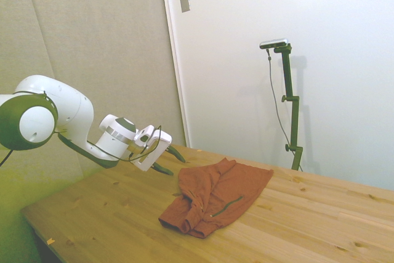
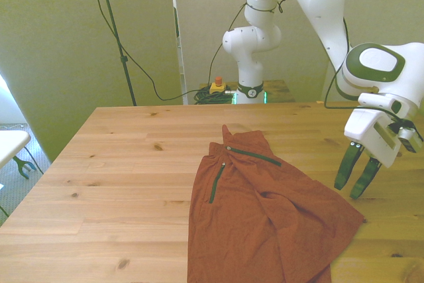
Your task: Fold the shorts
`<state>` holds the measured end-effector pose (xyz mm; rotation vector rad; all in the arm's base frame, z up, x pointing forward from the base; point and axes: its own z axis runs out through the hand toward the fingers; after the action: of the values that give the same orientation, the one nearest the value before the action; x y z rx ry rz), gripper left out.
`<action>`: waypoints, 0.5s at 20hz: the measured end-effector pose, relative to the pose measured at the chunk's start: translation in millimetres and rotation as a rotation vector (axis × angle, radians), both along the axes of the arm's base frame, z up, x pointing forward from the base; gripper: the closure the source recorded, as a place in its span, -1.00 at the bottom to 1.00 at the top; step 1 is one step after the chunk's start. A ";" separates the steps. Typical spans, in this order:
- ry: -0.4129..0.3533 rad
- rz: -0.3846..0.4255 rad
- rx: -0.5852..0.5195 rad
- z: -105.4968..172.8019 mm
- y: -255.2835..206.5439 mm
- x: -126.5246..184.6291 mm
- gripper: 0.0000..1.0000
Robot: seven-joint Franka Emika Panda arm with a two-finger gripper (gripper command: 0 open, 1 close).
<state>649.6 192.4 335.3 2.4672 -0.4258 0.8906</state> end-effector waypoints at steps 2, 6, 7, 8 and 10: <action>0.002 -0.004 -0.003 -3.5 -2.1 1.8 -1.00; 0.002 -0.014 -0.011 -7.8 -9.0 5.8 -1.00; 0.001 -0.015 -0.014 -8.0 -11.0 6.8 -1.00; -0.002 -0.014 -0.024 -8.5 -13.8 8.3 -1.00; -0.010 -0.005 -0.051 -11.5 -21.6 12.3 -1.00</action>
<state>661.9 170.8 323.8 2.4153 -0.4069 0.9007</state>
